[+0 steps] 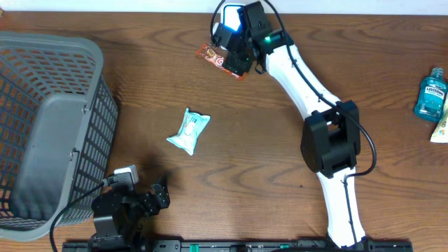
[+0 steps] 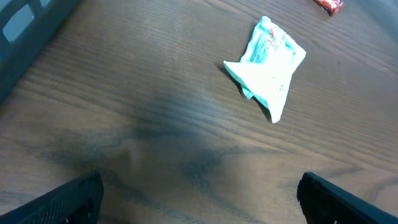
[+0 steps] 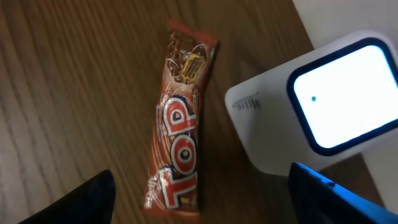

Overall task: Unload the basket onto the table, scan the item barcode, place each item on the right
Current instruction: 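Hold the candy bar barcode in front of the scanner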

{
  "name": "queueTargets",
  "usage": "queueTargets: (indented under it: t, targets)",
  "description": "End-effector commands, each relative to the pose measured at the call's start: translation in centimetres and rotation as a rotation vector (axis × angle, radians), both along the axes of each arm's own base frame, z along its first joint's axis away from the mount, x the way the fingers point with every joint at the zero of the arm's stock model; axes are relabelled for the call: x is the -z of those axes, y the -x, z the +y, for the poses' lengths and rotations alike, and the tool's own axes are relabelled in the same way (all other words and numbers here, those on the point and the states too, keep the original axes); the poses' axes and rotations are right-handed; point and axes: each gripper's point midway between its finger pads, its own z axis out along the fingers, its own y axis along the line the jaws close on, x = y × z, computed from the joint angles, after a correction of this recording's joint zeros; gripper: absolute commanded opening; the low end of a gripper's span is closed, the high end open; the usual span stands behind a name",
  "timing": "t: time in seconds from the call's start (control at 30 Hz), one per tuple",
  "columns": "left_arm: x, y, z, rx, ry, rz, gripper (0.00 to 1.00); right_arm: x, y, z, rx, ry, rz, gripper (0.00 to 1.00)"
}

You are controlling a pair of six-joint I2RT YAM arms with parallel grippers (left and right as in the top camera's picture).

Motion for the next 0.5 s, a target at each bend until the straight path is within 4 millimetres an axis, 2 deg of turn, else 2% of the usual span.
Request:
queueTargets:
  t: [0.0, 0.1, 0.3, 0.4, 0.43, 0.47]
  targets:
    - [1.5, 1.1, 0.0, -0.005, 0.008, 0.072, 0.98, 3.6, 0.2, 0.7, 0.014, -0.019, 0.057, 0.8]
    - [1.5, 1.1, 0.0, -0.005, 0.008, 0.072, 0.98, 5.6, -0.4, 1.6, 0.045, -0.049, 0.066, 0.76]
    - [1.5, 1.1, 0.0, -0.005, 0.008, 0.072, 0.98, 7.6, -0.6, 4.1, 0.069, -0.13, 0.077, 0.73]
    - [1.5, 1.1, 0.0, -0.005, 0.008, 0.072, 0.98, 9.4, -0.7, 4.7, 0.087, -0.144, 0.091, 0.69]
    - [1.5, 1.1, 0.0, -0.005, 0.008, 0.072, 0.98, 10.0, -0.6, 4.8, 0.095, -0.148, 0.099, 0.66]
    - [1.5, 1.1, 0.0, -0.005, 0.008, 0.072, 0.98, 11.2, -0.5, 4.6, 0.122, -0.146, 0.126, 0.54]
